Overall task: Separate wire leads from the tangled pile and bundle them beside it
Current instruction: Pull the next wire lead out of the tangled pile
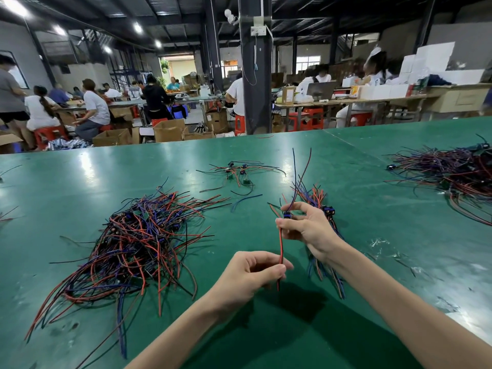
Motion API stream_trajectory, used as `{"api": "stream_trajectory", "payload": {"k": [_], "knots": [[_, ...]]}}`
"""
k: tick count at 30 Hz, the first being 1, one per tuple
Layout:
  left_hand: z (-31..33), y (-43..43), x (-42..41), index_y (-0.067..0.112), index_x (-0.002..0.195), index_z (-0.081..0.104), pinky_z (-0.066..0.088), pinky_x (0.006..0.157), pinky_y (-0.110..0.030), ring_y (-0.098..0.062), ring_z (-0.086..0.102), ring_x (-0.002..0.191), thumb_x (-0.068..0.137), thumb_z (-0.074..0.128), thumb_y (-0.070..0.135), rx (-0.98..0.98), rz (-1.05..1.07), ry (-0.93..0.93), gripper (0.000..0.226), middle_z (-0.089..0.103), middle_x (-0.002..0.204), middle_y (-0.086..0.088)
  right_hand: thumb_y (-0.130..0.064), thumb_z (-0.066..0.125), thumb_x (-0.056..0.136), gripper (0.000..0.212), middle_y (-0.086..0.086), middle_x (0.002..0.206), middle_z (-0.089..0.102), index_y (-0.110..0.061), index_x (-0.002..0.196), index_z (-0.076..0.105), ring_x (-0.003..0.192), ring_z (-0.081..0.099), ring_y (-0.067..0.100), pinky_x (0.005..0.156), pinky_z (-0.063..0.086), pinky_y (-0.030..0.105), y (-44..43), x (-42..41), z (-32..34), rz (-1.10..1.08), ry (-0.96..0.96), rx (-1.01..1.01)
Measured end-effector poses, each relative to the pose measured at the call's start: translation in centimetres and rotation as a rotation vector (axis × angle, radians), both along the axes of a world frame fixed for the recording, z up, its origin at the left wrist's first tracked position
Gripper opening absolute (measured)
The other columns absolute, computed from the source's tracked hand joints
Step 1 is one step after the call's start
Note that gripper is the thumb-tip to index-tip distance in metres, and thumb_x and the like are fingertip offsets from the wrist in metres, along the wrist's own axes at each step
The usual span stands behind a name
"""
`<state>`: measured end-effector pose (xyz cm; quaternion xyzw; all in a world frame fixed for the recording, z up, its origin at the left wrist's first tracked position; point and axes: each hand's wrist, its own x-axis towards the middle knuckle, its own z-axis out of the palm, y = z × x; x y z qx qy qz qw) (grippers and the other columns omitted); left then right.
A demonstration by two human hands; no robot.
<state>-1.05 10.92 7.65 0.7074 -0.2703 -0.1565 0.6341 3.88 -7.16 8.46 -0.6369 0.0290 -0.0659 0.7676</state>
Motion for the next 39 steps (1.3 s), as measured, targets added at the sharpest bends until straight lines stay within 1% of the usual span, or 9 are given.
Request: {"api": "stream_trajectory", "payload": {"k": [4, 9, 14, 17, 25, 28, 33, 36, 39], "knots": [[-0.1, -0.1, -0.5, 0.020, 0.091, 0.074, 0.041, 0.064, -0.017, -0.006, 0.050, 0.062, 0.091, 0.061, 0.011, 0.015, -0.042, -0.033, 0.015, 0.065, 0.070, 0.007, 0.010, 0.071, 0.075, 0.028, 0.005, 0.056, 0.065, -0.006, 0.093, 0.058, 0.043, 0.054, 0.013, 0.049, 0.053, 0.026, -0.6, 0.4, 0.0, -0.037, 0.010, -0.024], [0.2, 0.1, -0.5, 0.021, 0.092, 0.072, 0.042, 0.066, -0.014, -0.003, 0.051, 0.063, 0.093, 0.057, 0.008, 0.048, -0.044, -0.069, 0.019, 0.063, 0.069, 0.012, 0.007, 0.073, 0.075, 0.028, 0.005, 0.057, 0.066, -0.007, 0.094, 0.058, 0.045, 0.055, 0.013, 0.049, 0.053, 0.025, -0.7, 0.4, -0.2, -0.045, 0.019, -0.058], [0.0, -0.2, -0.8, 0.024, 0.080, 0.068, 0.042, 0.065, -0.020, -0.007, 0.048, 0.063, 0.095, 0.055, 0.012, 0.079, -0.033, -0.136, 0.023, 0.058, 0.068, 0.012, 0.007, 0.072, 0.076, 0.025, 0.008, 0.059, 0.065, -0.007, 0.091, 0.058, 0.044, 0.054, 0.014, 0.048, 0.053, 0.026, -0.6, 0.4, -0.3, -0.042, 0.028, -0.033], [-0.3, -0.4, -0.9, 0.026, 0.075, 0.064, 0.042, 0.063, -0.024, -0.010, 0.048, 0.060, 0.092, 0.053, 0.023, 0.131, -0.020, -0.198, 0.021, 0.058, 0.065, 0.012, 0.007, 0.071, 0.078, 0.023, 0.008, 0.059, 0.065, -0.007, 0.091, 0.058, 0.043, 0.054, 0.013, 0.046, 0.052, 0.025, -0.5, 0.2, -0.4, -0.042, 0.042, -0.057], [-0.7, -0.5, -1.0, 0.028, 0.070, 0.058, 0.043, 0.062, -0.022, -0.008, 0.051, 0.057, 0.094, 0.050, 0.028, 0.191, -0.036, -0.259, 0.026, 0.054, 0.061, 0.010, 0.006, 0.070, 0.078, 0.022, 0.010, 0.057, 0.066, -0.007, 0.090, 0.058, 0.036, 0.040, 0.008, 0.033, 0.031, 0.017, -0.8, 0.4, -0.5, -0.048, 0.057, -0.086], [-0.7, -0.4, -1.0, 0.028, 0.075, 0.058, 0.044, 0.063, -0.022, -0.008, 0.052, 0.059, 0.096, 0.051, 0.020, 0.200, -0.045, -0.287, 0.024, 0.052, 0.066, 0.011, 0.006, 0.070, 0.078, 0.022, 0.011, 0.057, 0.066, -0.006, 0.091, 0.058, 0.036, 0.039, 0.008, 0.033, 0.030, 0.017, -0.9, 0.5, -0.4, -0.056, 0.066, -0.070], [-0.4, -0.4, -1.2, 0.028, 0.079, 0.058, 0.046, 0.067, -0.026, -0.007, 0.049, 0.066, 0.096, 0.052, 0.010, 0.176, -0.070, -0.271, 0.025, 0.061, 0.080, 0.008, 0.006, 0.070, 0.078, 0.022, 0.012, 0.057, 0.066, -0.004, 0.093, 0.059, 0.036, 0.039, 0.008, 0.032, 0.029, 0.017, -0.9, 0.6, -0.3, -0.068, 0.073, -0.061], [-0.3, -0.4, -1.4, 0.029, 0.073, 0.060, 0.042, 0.065, -0.019, -0.006, 0.050, 0.064, 0.098, 0.050, 0.019, 0.200, -0.064, -0.283, 0.028, 0.057, 0.071, 0.009, 0.007, 0.070, 0.078, 0.022, 0.011, 0.056, 0.065, -0.006, 0.091, 0.058, 0.035, 0.038, 0.008, 0.032, 0.028, 0.016, -1.0, 0.8, -0.4, -0.082, 0.064, -0.060], [-0.2, -0.4, -1.5, 0.027, 0.069, 0.061, 0.040, 0.064, -0.017, -0.006, 0.050, 0.062, 0.098, 0.049, 0.020, 0.223, -0.051, -0.277, 0.033, 0.056, 0.064, 0.012, 0.007, 0.070, 0.077, 0.022, 0.012, 0.056, 0.064, -0.007, 0.090, 0.058, 0.035, 0.038, 0.008, 0.032, 0.027, 0.015, -1.3, 0.8, -0.6, -0.095, 0.056, -0.056]]}}
